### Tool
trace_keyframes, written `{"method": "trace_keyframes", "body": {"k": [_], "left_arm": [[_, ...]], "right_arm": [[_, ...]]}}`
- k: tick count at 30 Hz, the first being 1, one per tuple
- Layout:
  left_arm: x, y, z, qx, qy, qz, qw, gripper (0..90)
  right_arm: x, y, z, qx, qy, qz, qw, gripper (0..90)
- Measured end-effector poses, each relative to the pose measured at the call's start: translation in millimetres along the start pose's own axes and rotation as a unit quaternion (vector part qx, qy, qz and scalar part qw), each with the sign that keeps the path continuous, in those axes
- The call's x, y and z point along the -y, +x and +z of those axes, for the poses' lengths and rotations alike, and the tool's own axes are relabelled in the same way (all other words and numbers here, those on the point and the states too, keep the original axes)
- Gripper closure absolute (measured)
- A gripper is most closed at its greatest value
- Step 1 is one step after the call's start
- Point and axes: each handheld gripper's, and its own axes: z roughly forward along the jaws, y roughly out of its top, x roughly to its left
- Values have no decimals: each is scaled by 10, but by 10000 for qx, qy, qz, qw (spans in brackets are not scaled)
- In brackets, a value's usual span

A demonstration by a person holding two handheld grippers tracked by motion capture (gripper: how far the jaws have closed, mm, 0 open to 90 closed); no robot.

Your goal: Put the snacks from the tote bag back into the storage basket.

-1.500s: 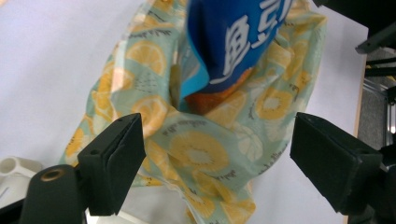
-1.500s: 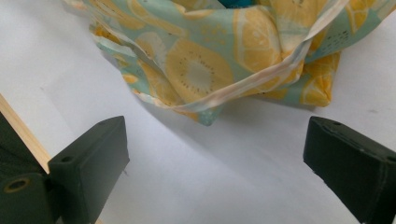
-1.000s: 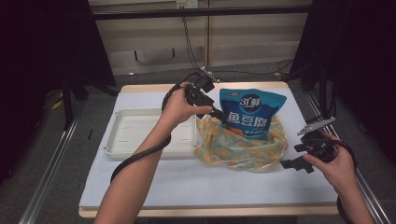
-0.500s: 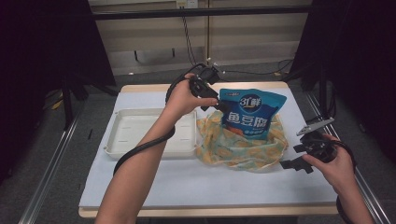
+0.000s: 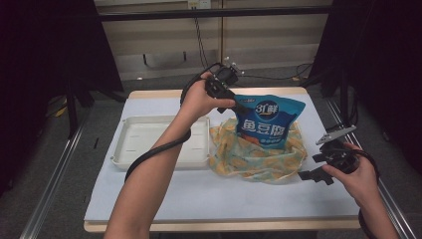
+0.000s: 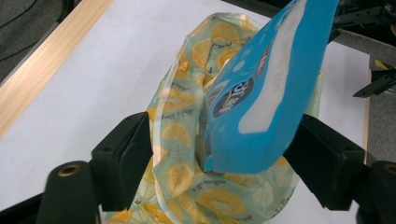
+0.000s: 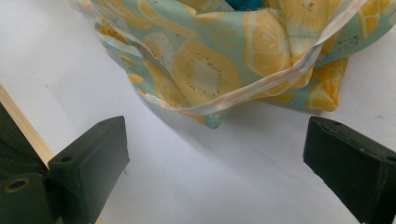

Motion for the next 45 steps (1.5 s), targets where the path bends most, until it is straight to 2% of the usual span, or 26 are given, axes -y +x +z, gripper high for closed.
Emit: {"method": "trace_keyframes", "body": {"k": [1,3,4,5,8,12,14,16,17,18,19,20,24,26,28,29,31,34,35,38,39,41,43,45], "left_arm": [[-8,0,-3,-6,5,-37,10000,242],[-26,11,-2,-21,13,79,10000,255],[-24,3,17,29,-122,33,9999,257],[-32,7,22,20,-110,115,9999,258],[-55,3,37,85,-105,119,9998,302],[-98,-6,48,62,-112,108,9999,297],[-121,-7,54,105,-106,167,9997,304],[-134,-13,64,191,-84,201,9996,348],[-137,-17,69,154,-91,191,9997,364],[-142,-13,76,194,-76,226,9995,389],[-144,-24,85,212,-100,185,9996,447],[-149,-25,86,225,-93,169,9996,465],[-180,-55,76,329,-36,239,9992,623],[-196,-75,70,407,17,189,9990,736],[-215,-92,59,401,137,240,9988,788],[-222,-106,57,400,118,141,9990,839],[-234,-114,44,464,218,92,9986,878],[-237,-144,26,479,315,-26,9984,893],[-234,-155,20,513,337,-124,9980,896],[-235,-184,10,439,380,-19,9983,891],[-236,-187,4,418,349,28,9985,872],[-242,-188,13,516,228,50,9984,815],[-257,-196,51,463,324,232,9981,716],[-269,-194,87,455,348,245,9981,662]], "right_arm": [[0,0,1,-3,1,0,10000,62],[0,1,4,-16,5,9,10000,62],[0,3,2,-19,21,35,10000,62],[2,0,2,-18,19,34,10000,62],[6,-14,2,-28,-12,17,10000,62],[11,-15,-3,-5,32,61,10000,62],[11,-13,4,-11,28,66,10000,62],[12,-13,7,-30,17,59,10000,62],[12,-13,8,-30,19,60,10000,62],[11,-12,9,-27,21,58,10000,62],[12,-11,9,-31,16,52,10000,62],[13,-15,7,-32,5,32,10000,63],[15,-18,-7,-23,-8,47,10000,63],[18,-24,-13,-11,-10,47,10000,63],[21,-25,-10,-23,-5,77,10000,63],[22,-24,-9,-25,9,89,10000,63],[22,-28,2,-32,-27,26,10000,63],[19,-23,1,-21,-5,6,10000,64],[19,-23,2,-15,-3,11,10000,64],[19,-27,-2,-12,-38,31,10000,64],[19,-22,-10,-1,-13,56,10000,64],[18,-17,-11,3,-27,48,10000,64],[14,-15,-7,-4,-37,24,10000,65],[10,-12,-3,-9,-40,20,10000,64]]}}
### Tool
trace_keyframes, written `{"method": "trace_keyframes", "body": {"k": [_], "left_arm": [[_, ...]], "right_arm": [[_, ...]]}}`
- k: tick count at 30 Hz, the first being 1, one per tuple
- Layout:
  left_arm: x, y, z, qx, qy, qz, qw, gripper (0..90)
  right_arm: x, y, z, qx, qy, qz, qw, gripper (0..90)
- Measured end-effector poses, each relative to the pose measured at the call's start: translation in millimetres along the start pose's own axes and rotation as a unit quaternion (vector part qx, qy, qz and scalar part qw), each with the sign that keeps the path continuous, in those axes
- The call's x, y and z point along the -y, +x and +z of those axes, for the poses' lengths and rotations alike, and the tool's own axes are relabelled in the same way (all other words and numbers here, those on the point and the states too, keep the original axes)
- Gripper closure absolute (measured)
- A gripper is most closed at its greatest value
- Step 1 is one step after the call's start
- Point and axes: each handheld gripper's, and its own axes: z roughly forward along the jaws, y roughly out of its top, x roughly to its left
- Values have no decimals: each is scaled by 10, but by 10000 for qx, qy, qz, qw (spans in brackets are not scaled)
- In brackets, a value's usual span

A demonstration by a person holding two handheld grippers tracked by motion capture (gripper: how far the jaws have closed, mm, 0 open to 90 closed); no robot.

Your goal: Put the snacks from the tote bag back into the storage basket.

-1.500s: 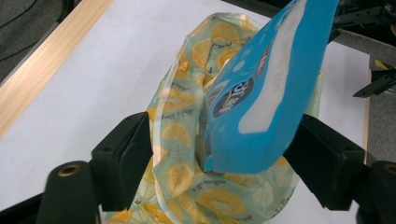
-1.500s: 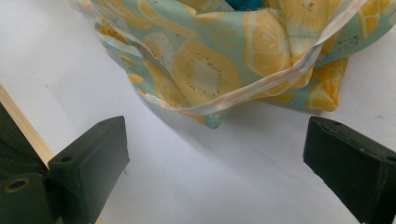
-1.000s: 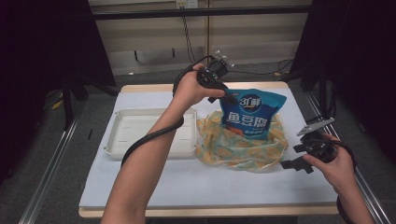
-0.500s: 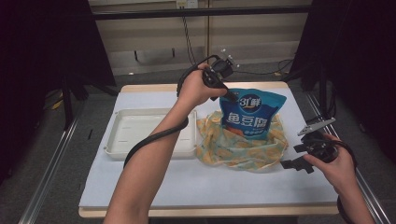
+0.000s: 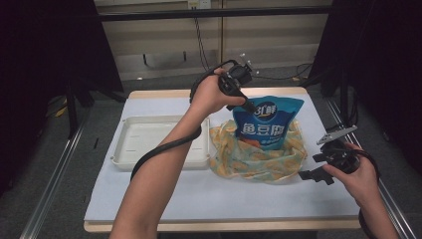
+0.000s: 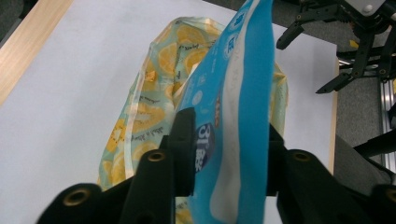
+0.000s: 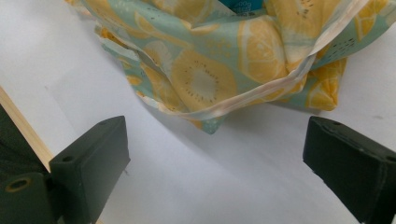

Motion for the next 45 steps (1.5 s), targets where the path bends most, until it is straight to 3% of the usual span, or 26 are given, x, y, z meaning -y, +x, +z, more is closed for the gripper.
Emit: {"method": "trace_keyframes", "body": {"k": [16,23,29,33,45], "left_arm": [[-55,74,223,58,147,148,9998,617],[-81,58,245,88,150,287,9994,696],[-110,31,244,115,264,407,9988,893],[-150,-1,250,70,336,406,9986,900],[-217,-13,125,123,213,248,9994,900]], "right_arm": [[4,-6,9,1,4,0,10000,68],[15,-18,20,-13,13,18,10000,70],[13,-17,17,-11,6,-17,10000,70],[15,-17,12,-10,20,-6,10000,70],[32,-42,3,-26,-35,29,10000,69]]}}
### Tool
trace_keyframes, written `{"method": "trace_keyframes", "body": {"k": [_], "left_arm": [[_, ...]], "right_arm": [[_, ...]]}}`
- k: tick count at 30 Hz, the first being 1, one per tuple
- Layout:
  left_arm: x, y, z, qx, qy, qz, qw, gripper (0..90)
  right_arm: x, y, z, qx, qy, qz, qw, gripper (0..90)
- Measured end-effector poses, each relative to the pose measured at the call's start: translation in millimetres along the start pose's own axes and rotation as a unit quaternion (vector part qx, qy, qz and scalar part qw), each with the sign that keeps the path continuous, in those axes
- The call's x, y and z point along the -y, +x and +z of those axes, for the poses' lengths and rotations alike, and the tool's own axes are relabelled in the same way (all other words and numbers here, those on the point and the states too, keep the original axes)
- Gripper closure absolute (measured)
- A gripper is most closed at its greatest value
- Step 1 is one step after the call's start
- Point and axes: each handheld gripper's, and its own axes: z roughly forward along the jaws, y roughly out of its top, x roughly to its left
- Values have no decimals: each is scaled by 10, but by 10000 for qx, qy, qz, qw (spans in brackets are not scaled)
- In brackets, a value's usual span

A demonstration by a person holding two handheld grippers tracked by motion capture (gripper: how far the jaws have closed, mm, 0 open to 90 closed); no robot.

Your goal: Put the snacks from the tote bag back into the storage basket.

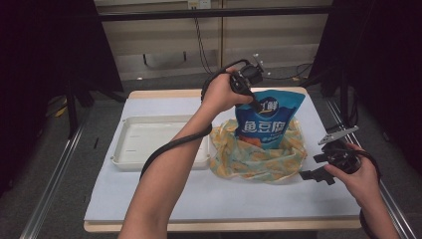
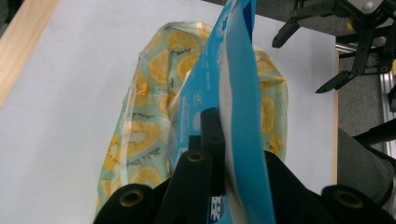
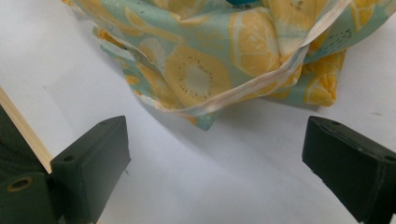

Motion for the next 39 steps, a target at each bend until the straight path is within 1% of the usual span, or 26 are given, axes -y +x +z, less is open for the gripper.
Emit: {"method": "trace_keyframes", "body": {"k": [1,2,4,6,7,10,11,12,13,15,20,22,23,25,26,30,31,34,35,37,39], "left_arm": [[-11,-8,-17,9,-8,-43,10000,900],[-29,-18,-38,8,-7,-11,10000,900],[-50,-32,-71,24,-11,-36,10000,900],[-73,-30,-122,46,23,13,10000,900],[-82,-35,-141,44,-15,-42,10000,900],[-110,-39,-213,89,-51,-107,9999,900],[-123,-50,-235,61,-84,-120,9999,900],[-139,-55,-263,38,-88,-98,9999,900],[-154,-58,-285,69,-98,-96,9999,900],[-182,-60,-332,54,-85,-72,9999,900],[-248,-71,-424,85,-145,-161,9997,900],[-274,-76,-456,51,-138,-126,9998,900],[-285,-79,-471,77,-145,-145,9998,900],[-309,-75,-510,46,-148,-138,9998,900],[-319,-75,-530,82,-158,-142,9997,900],[-356,-78,-614,31,-240,-167,9996,900],[-363,-75,-640,63,-250,-163,9995,900],[-375,-87,-684,67,-278,-172,9994,900],[-382,-93,-706,46,-275,-139,9995,900],[-387,-99,-740,73,-254,-153,9995,900],[-386,-108,-778,78,-262,-174,9995,900]], "right_arm": [[-2,3,1,-4,4,9,10000,69],[-5,11,2,-8,25,41,10000,69],[-10,12,10,-40,1,-5,10000,69],[-16,17,16,-33,11,-30,10000,69],[-16,19,17,-45,11,-24,10000,69],[-16,31,18,-40,20,25,10000,69],[-16,20,21,-42,-18,-40,10000,68],[-15,18,21,-46,-26,-44,10000,68],[-15,20,24,-32,-26,-23,10000,69],[-15,21,27,-34,-13,-6,10000,69],[-18,19,36,-46,-3,-100,9999,67],[-18,16,37,-38,-22,-119,9999,67],[-17,17,36,-59,-28,-87,9999,67],[-15,18,32,-57,-20,-53,10000,66],[-14,15,32,-46,-29,-50,10000,66],[-9,11,32,-75,-29,-33,10000,67],[-8,10,34,-85,-40,-41,9999,66],[-11,15,39,-67,-37,-55,10000,66],[-11,21,36,-74,-15,-29,10000,66],[-12,19,36,-44,-17,-45,10000,65],[-12,22,38,-73,-1,-40,10000,66]]}}
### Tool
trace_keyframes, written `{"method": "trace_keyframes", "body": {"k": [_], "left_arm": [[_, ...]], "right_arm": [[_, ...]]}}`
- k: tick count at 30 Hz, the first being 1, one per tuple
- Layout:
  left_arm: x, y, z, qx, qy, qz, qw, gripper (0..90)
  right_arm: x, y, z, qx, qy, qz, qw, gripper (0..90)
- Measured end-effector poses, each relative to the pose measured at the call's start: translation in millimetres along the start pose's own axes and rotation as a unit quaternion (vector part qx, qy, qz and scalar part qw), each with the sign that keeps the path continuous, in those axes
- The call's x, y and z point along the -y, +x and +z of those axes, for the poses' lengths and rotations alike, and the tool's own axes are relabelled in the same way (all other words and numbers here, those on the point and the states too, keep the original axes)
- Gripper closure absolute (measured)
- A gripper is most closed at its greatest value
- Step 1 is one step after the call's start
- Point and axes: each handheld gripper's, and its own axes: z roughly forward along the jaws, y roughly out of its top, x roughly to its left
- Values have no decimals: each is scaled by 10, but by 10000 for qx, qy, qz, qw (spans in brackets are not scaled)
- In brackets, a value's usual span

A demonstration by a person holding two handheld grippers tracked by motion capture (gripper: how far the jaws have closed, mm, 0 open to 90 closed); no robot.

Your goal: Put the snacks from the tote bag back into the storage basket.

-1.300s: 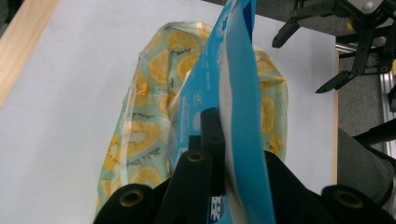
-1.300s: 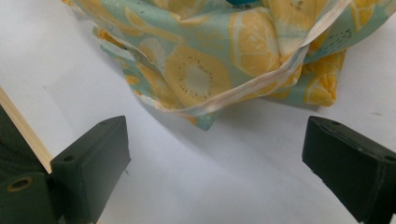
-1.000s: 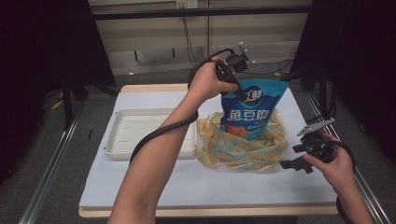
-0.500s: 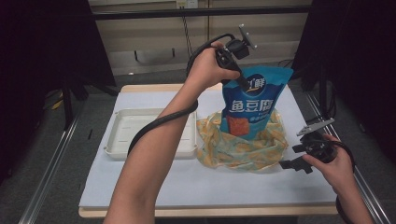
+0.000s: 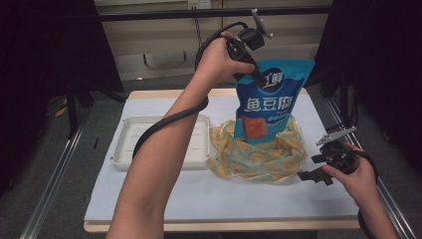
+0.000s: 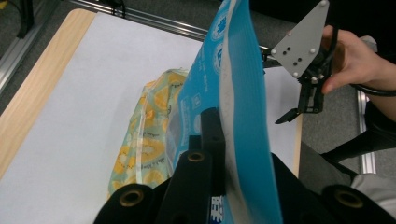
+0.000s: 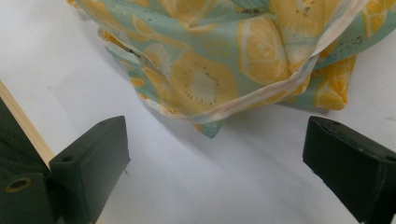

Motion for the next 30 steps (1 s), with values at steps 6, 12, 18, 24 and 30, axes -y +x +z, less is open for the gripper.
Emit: {"method": "trace_keyframes", "body": {"k": [6,12,18,24,30], "left_arm": [[28,-18,-104,17,-12,-42,10000,900],[76,-22,-200,25,6,-107,9999,900],[132,3,-304,36,-11,-256,9997,900],[176,9,-352,39,34,-272,9996,900],[233,35,-419,59,23,-347,9994,900]], "right_arm": [[-5,1,3,13,6,-27,10000,66],[-4,7,-14,25,-25,-12,10000,65],[-7,16,-10,60,27,10,10000,65],[-2,2,-31,53,-48,-19,10000,65],[3,1,-44,84,-55,-6,9999,66]]}}
